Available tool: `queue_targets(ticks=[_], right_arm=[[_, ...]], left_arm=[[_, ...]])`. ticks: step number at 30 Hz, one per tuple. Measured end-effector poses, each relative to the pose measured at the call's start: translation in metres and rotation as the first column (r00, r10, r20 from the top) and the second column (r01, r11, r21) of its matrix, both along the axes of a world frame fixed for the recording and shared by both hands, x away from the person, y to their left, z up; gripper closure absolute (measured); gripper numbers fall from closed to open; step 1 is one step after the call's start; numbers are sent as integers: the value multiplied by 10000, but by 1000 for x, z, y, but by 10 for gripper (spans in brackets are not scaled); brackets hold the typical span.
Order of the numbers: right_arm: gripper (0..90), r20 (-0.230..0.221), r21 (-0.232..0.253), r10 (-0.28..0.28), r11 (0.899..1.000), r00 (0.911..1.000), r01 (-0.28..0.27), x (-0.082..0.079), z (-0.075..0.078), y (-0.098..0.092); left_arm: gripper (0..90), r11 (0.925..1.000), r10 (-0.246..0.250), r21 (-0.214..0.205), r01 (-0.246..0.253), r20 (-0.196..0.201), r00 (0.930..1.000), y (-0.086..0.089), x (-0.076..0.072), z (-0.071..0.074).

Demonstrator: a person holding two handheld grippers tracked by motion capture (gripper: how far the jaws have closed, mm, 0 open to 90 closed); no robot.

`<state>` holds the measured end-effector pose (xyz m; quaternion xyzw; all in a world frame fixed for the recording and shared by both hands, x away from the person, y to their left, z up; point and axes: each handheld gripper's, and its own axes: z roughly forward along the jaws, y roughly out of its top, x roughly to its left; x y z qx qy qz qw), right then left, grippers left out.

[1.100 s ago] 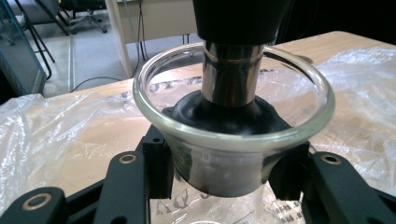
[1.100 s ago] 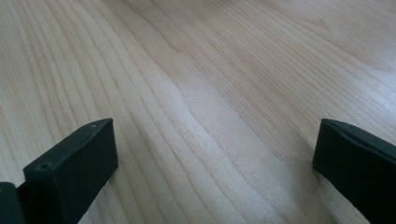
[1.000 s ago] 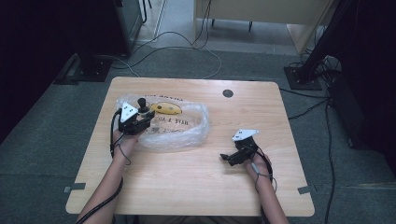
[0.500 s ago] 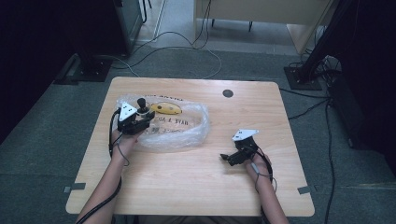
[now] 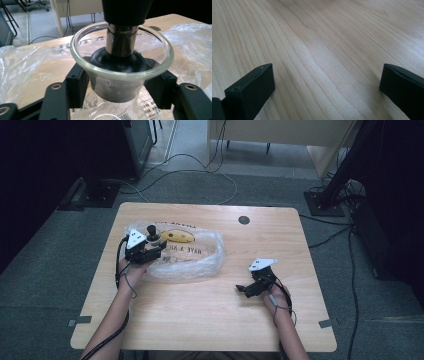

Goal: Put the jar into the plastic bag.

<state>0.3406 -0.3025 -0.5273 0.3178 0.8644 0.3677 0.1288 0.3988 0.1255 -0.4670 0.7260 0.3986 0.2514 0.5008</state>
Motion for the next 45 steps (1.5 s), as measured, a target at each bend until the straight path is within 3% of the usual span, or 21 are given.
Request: queue_targets(ticks=[4,11,16,24,31,45], right_arm=[[0,10,6,-5,10000,10000,5,0,0,0],[0,12,10,-11,10000,10000,11,-1,0,0],[0,18,6,-5,10000,10000,5,-1,0,0],[0,29,-6,15,10000,10000,-15,-1,0,-1],[0,20,-6,19,10000,10000,-19,-2,0,-1],[0,3,-10,48,10000,10000,-48,-2,0,-1]], left_arm=[[309,10000,-45,-62,44,-210,9998,0,0,1],[293,9998,-117,170,124,-362,9993,-1,-3,6],[278,9997,-195,113,204,-709,9973,0,-4,7],[278,9998,-183,68,188,-614,9979,6,-11,11],[278,9989,-443,136,456,-856,9953,6,-15,11],[278,9982,-508,283,535,-888,9948,12,-28,16]])
